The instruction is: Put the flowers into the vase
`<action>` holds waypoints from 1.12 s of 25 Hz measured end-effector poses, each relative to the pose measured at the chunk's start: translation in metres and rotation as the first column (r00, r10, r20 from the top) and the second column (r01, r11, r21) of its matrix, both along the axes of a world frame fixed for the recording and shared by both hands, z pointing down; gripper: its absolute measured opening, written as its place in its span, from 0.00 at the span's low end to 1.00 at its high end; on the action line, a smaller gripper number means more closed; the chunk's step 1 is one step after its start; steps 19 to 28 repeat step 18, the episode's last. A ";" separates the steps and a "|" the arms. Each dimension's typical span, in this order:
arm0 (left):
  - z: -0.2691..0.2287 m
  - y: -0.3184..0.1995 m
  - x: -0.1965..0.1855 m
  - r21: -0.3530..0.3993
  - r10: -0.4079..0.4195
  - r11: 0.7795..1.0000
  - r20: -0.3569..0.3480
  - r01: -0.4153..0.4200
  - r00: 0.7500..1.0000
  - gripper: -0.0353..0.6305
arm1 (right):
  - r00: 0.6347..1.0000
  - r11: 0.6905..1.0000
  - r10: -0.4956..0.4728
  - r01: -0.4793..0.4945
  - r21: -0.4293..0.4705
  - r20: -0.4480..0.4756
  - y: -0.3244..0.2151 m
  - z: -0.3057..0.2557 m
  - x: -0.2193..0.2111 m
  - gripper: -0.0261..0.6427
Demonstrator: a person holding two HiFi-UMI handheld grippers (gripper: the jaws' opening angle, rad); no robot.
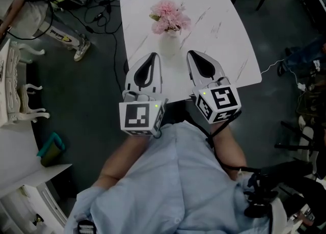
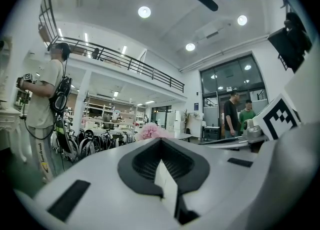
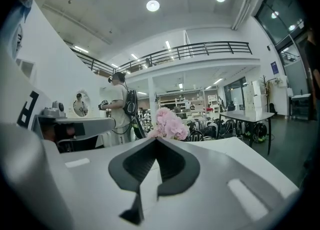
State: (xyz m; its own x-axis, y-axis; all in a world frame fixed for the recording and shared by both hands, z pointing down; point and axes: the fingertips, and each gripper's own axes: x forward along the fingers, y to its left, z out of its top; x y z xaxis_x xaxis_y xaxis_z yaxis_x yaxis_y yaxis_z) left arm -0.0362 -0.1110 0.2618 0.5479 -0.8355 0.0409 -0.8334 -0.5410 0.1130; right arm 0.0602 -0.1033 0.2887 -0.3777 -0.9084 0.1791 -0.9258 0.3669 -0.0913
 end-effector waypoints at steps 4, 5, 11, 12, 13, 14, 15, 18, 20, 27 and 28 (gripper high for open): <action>0.000 0.000 -0.001 0.004 0.001 1.000 0.000 -0.001 1.000 0.06 | 1.000 1.000 -0.011 0.011 0.003 -0.001 -0.001 0.001 -0.005 0.04; 0.000 0.000 -0.001 0.004 0.002 1.000 0.000 -0.002 1.000 0.06 | 1.000 1.000 -0.014 0.014 0.003 0.000 -0.001 0.001 -0.005 0.04; 0.001 -0.006 0.001 -0.002 0.007 1.000 -0.004 -0.007 1.000 0.06 | 1.000 1.000 -0.027 0.027 0.002 0.002 -0.007 0.000 -0.008 0.04; 0.001 -0.007 0.001 -0.004 0.006 1.000 -0.005 -0.006 1.000 0.06 | 1.000 1.000 -0.029 0.029 0.001 0.001 -0.009 0.000 -0.008 0.04; 0.002 -0.009 0.001 -0.006 0.005 1.000 -0.005 -0.005 1.000 0.06 | 1.000 1.000 -0.031 0.031 0.000 0.001 -0.010 0.001 -0.008 0.04; 0.002 -0.010 0.001 -0.007 0.006 1.000 -0.005 -0.006 1.000 0.06 | 0.999 0.999 -0.033 0.033 -0.001 0.000 -0.012 0.001 -0.009 0.04; 0.002 -0.012 0.001 -0.008 0.007 1.000 -0.005 -0.007 1.000 0.06 | 0.999 0.999 -0.034 0.034 -0.001 0.000 -0.014 0.001 -0.009 0.04; 0.005 -0.018 0.002 -0.012 0.010 1.000 -0.007 -0.010 1.000 0.06 | 0.999 0.999 -0.039 0.039 -0.004 -0.001 -0.020 0.003 -0.009 0.04; 0.005 -0.018 0.002 -0.012 0.010 1.000 -0.007 -0.010 1.000 0.06 | 0.999 0.999 -0.039 0.039 -0.004 -0.001 -0.020 0.003 -0.009 0.04; 0.005 -0.018 0.002 -0.012 0.010 1.000 -0.007 -0.010 1.000 0.06 | 0.999 0.999 -0.039 0.039 -0.004 -0.001 -0.020 0.003 -0.009 0.04; 0.005 -0.018 0.002 -0.012 0.010 1.000 -0.007 -0.010 1.000 0.06 | 0.999 0.999 -0.039 0.039 -0.004 -0.001 -0.020 0.003 -0.009 0.04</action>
